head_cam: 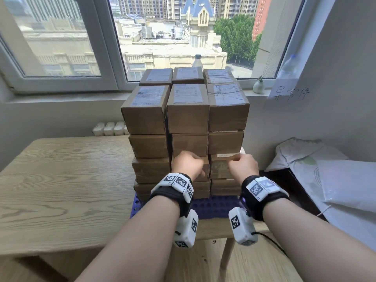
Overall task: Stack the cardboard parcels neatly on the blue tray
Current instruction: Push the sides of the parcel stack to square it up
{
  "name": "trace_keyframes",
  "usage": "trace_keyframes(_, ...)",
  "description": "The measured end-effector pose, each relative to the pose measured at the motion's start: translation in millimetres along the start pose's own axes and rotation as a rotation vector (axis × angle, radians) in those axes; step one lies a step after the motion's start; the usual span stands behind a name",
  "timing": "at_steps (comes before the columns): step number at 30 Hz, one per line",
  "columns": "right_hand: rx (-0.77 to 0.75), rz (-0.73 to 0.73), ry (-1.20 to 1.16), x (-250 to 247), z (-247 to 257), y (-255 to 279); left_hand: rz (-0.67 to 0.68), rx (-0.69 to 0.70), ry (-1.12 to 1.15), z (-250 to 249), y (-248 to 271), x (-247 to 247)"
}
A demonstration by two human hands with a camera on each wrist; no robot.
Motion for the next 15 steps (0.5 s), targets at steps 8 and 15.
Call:
trace_keyframes(8, -0.017, 0.02, -0.003, -26.3, -16.7, -10.1, 0.243, -0.049, 0.018, -21.3, -13.4, 50.4)
trace_keyframes(15, -0.015, 0.113, 0.012, -31.6, -17.6, -12.2, 0.295, -0.096, -0.099, -41.2, -6.4, 57.3)
Point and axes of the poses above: each hand's wrist, its own y-axis away from the middle knuckle, its own x-axis out of the palm, z = x × y, the point moved 1 cm from there along -y, towards the middle knuckle, and after that the axes turned 8 degrees about z, right-handed, at the moved point
